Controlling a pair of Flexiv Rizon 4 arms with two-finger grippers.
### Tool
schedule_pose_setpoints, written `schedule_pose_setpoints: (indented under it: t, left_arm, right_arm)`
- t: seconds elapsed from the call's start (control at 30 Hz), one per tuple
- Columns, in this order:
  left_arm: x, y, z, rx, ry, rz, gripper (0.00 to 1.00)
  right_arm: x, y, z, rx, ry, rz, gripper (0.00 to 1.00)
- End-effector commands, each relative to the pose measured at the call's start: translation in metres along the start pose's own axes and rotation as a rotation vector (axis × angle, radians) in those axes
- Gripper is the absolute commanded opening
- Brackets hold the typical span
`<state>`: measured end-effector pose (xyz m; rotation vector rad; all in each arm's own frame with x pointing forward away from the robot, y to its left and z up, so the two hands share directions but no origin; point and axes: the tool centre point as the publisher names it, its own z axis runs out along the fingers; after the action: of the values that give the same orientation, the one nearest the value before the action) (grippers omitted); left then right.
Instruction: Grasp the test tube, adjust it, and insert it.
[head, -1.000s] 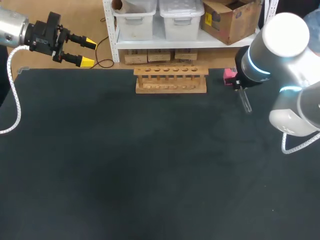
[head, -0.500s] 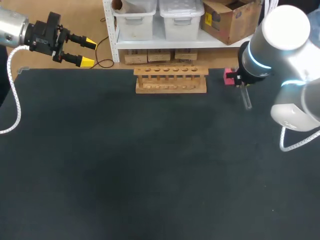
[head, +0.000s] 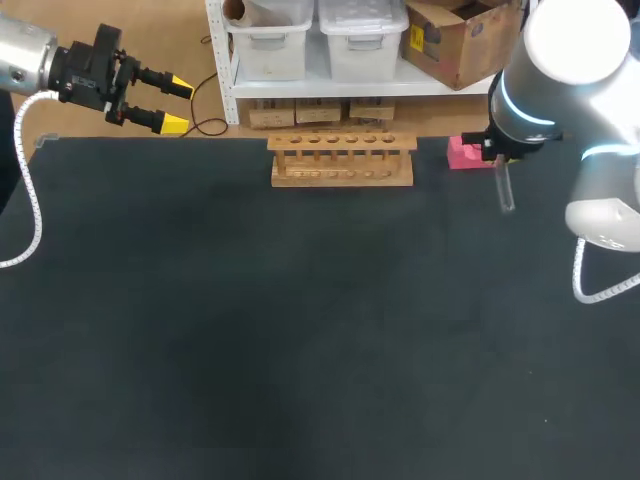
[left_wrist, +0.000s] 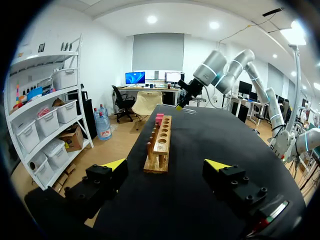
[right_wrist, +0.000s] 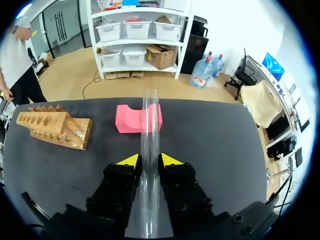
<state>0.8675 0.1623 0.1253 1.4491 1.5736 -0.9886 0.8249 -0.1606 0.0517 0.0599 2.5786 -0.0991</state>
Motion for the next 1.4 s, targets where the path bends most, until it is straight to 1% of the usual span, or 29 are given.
schedule_pose_setpoints:
  t: [0.03, 0.33, 0.73, 1.03, 1.4]
  left_arm:
    - [0.0, 0.002, 0.0, 0.003, 0.001, 0.001, 1.0]
    - [0.0, 0.002, 0.0, 0.003, 0.001, 0.001, 1.0]
    - [0.0, 0.002, 0.0, 0.003, 0.001, 0.001, 1.0]
    - [0.0, 0.002, 0.0, 0.003, 0.001, 0.001, 1.0]
    - [0.0, 0.002, 0.0, 0.003, 0.001, 0.001, 1.0]
  right_arm:
    - [0.01, -0.004, -0.04, 0.012, -0.055, 0.007, 0.0]
    - [0.011, 0.004, -0.08, 0.001, -0.092, 0.017, 0.0]
    - [0.009, 0.024, -0.113, -0.03, -0.111, -0.011, 0.0]
    - [0.01, 0.04, -0.118, -0.047, -0.118, -0.02, 0.0]
    - [0.008, 0.058, -0.114, -0.079, -0.116, -0.046, 0.0]
